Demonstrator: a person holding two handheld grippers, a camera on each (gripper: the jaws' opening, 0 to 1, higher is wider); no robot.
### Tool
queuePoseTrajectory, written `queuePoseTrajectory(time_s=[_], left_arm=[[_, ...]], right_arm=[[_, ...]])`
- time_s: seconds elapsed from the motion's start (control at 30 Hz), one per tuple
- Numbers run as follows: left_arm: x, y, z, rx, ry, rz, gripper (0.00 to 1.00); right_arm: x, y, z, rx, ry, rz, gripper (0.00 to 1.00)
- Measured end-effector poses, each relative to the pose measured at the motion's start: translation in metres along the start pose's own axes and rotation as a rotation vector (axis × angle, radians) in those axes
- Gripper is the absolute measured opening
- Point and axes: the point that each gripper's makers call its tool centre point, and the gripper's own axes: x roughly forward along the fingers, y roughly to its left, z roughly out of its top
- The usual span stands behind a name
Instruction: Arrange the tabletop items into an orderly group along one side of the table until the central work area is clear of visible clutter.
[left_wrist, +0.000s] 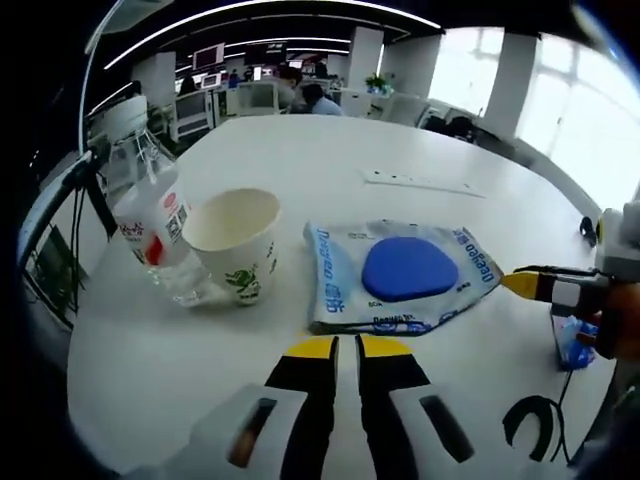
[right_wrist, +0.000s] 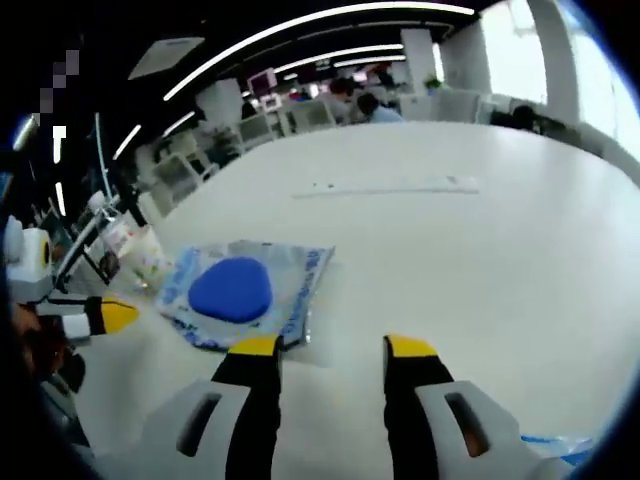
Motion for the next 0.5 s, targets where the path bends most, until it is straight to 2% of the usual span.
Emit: queuePoseTrajectory(time_s=[0.23, 0.5], left_arm=[[-0.004, -0.01, -0.001, 0.0, -0.028, -0.04, 0.14], [-0.011, -0.02, -0.005, 0.019, -0.06, -0.086, 0.19]], right_arm=[[-0.01, 0.007, -0.009, -0.06, 0.004, 0.034, 0.49], [-0.025, 0.009, -0.012, -0.067, -0.015, 0.05, 0.53]])
